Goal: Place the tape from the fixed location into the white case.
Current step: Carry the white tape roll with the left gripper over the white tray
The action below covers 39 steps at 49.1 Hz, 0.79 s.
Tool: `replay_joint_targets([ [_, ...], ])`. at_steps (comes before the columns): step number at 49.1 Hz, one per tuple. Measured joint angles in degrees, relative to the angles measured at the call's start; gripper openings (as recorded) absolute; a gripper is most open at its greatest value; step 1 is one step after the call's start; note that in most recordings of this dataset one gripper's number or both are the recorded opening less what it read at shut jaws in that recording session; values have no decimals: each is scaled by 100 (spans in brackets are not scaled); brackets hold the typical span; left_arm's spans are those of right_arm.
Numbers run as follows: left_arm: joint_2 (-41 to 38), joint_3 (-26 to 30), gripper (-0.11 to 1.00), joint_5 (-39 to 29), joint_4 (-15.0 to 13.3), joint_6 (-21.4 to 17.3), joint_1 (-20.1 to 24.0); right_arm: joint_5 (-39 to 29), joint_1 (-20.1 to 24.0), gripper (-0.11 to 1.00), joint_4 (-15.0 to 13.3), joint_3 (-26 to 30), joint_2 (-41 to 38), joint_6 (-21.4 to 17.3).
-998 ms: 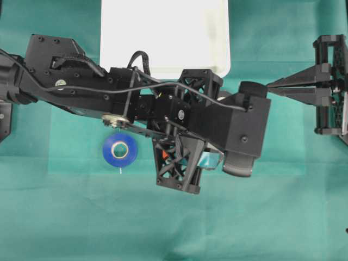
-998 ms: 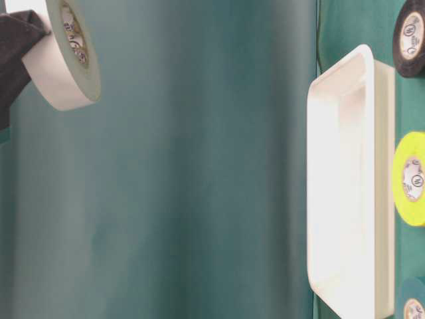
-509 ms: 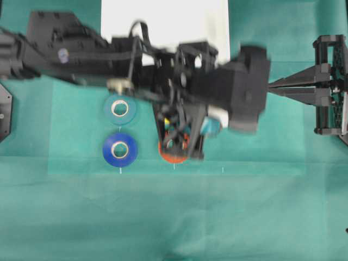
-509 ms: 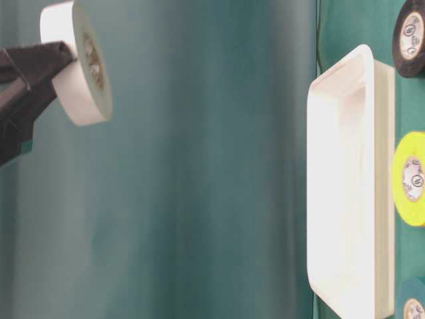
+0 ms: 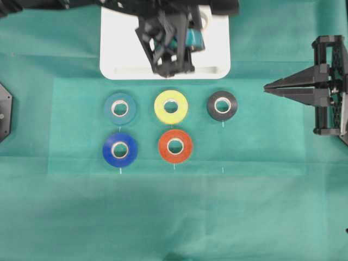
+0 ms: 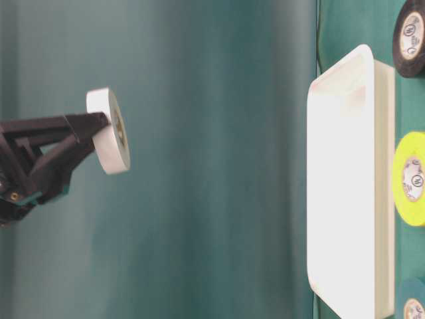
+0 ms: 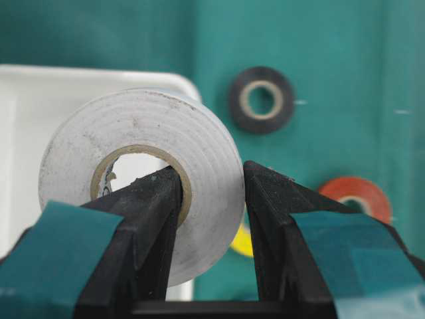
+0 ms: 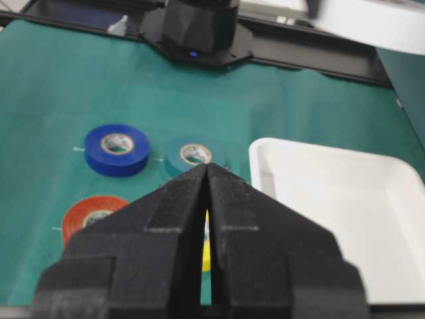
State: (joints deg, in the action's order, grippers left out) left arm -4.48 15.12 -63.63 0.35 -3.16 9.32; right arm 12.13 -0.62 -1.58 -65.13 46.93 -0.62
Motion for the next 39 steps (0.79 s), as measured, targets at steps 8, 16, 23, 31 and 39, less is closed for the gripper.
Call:
replay_joint_targets([
  [8,79,-123,28,-9,0,9,264,0,0,0,-9,9,0,0],
  [16,149,-255,28,-44,0,26,413,-9,0,0,-9,9,-9,0],
  [23,176,-299,28,-44,0,26,413,-9,0,0,-9,0,0,0],
  [31,176,-299,28,-44,0,26,413,-9,0,0,-9,9,-9,0],
  [39,176,-299,28,-53,0,26,413,-18,0,0,-9,18,-9,0],
])
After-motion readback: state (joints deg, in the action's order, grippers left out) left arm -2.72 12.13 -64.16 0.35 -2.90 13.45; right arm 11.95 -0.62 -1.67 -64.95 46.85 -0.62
